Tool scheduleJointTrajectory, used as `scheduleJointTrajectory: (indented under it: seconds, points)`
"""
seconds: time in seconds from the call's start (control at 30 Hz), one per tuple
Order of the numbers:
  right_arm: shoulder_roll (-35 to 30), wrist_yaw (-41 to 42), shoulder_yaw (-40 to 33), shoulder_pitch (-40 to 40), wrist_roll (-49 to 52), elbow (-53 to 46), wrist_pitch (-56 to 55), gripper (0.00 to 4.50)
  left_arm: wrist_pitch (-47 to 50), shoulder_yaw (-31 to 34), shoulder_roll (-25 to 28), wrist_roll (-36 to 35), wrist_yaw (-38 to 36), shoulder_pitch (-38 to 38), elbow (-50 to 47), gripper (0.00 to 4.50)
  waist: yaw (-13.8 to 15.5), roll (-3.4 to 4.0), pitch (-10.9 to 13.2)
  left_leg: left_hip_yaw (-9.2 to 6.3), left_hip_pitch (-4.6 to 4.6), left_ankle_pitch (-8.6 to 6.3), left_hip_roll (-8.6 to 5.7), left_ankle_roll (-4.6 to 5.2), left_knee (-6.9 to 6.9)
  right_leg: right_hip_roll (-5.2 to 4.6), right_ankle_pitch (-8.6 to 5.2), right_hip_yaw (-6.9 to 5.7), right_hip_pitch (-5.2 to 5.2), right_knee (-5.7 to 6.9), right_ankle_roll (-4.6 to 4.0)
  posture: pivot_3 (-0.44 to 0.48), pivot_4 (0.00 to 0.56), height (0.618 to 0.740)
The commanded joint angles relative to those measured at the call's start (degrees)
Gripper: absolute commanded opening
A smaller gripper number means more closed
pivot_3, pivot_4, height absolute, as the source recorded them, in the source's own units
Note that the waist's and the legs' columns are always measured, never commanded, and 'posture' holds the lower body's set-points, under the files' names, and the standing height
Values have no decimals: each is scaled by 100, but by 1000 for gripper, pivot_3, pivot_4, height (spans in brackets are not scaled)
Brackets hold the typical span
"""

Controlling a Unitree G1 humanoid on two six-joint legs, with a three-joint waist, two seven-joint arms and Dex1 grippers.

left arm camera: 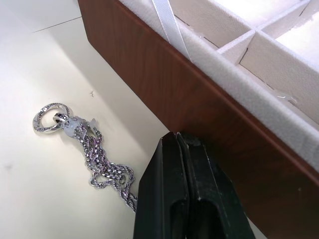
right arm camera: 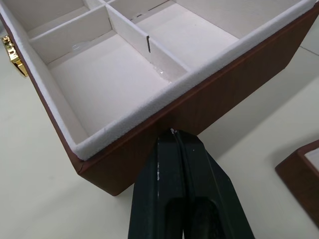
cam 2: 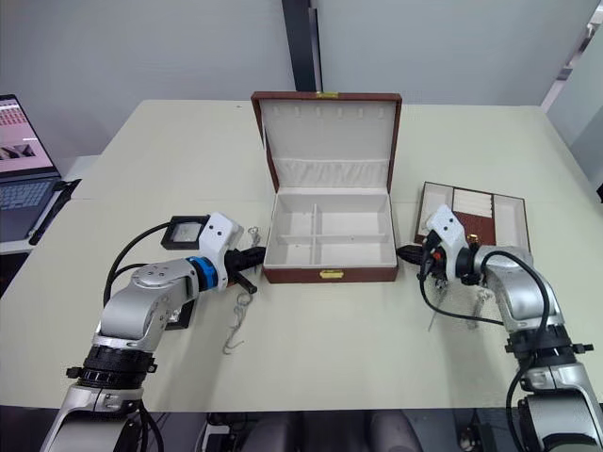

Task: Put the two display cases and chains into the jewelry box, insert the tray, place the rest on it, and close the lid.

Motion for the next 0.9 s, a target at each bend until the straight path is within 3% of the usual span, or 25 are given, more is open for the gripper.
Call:
scheduleJointTrajectory:
  seconds: [0.03,0.9]
  points:
    - [79,115,93,10,252,-345,24,33,-24,-223,-97,-173,-305,29,-444,0,-4,0,0,0,0,0,0,0,0,0,0,0,1,0,0,0,150,740]
    - [-62,3,-173,-12,255,-92,-95,33,-301,183,284,-72,-409,51,-121,0,-17,0,0,1,2,0,2,0,0,4,0,1,0,0,0,0,150,740]
